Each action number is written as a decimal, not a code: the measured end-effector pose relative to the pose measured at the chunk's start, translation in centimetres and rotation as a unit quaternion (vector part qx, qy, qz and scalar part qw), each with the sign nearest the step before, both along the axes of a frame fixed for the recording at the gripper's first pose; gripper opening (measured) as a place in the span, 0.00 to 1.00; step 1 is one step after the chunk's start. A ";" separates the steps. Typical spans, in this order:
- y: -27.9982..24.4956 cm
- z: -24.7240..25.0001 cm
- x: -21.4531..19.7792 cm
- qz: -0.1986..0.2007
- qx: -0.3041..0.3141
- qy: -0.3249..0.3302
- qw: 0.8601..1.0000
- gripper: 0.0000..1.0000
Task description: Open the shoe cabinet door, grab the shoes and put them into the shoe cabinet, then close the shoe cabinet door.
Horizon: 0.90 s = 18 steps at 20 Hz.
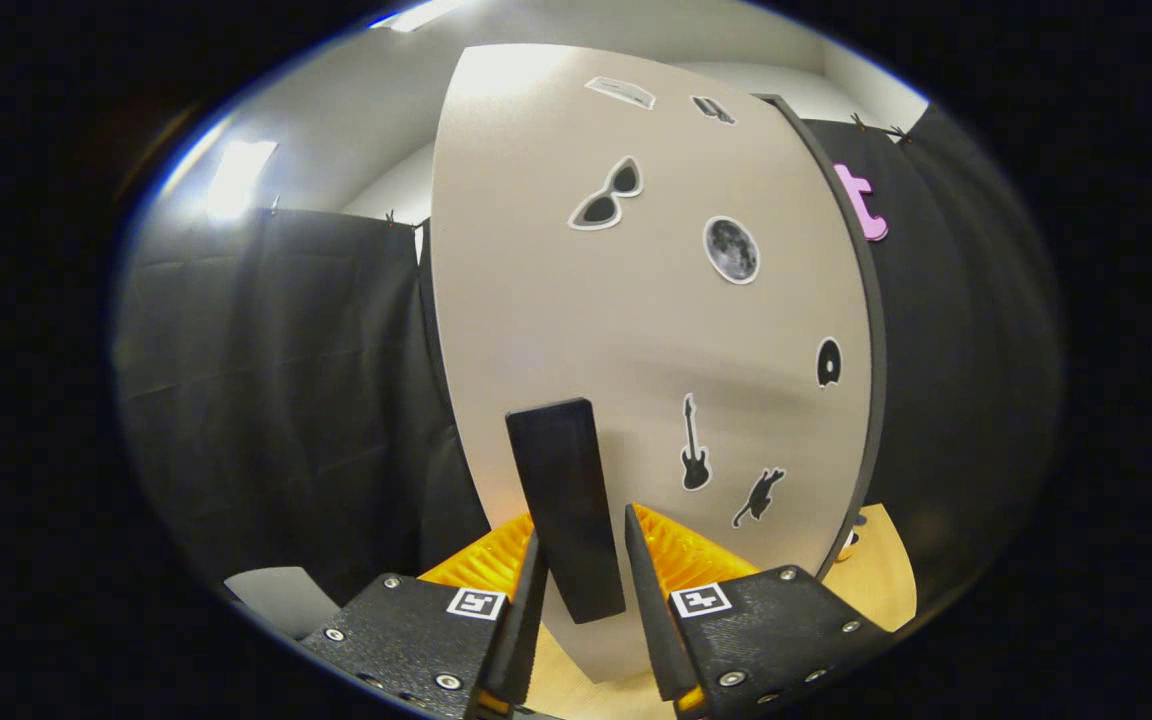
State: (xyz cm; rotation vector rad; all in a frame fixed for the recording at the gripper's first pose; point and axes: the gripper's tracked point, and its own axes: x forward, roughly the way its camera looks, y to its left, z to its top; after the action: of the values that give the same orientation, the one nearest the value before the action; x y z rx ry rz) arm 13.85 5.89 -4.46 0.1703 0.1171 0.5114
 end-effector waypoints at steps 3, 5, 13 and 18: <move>2.4 0.0 1.6 -0.002 -0.013 -0.004 1.000 0.46; 3.3 0.0 3.2 -0.008 -0.022 -0.011 1.000 0.46; 4.1 0.4 4.6 -0.063 -0.044 -0.025 0.997 0.46; 4.4 0.1 5.4 -0.108 -0.066 -0.042 0.991 0.48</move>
State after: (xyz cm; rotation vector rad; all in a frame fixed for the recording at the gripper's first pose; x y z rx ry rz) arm 19.29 10.29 -4.36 0.0305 0.0485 0.2929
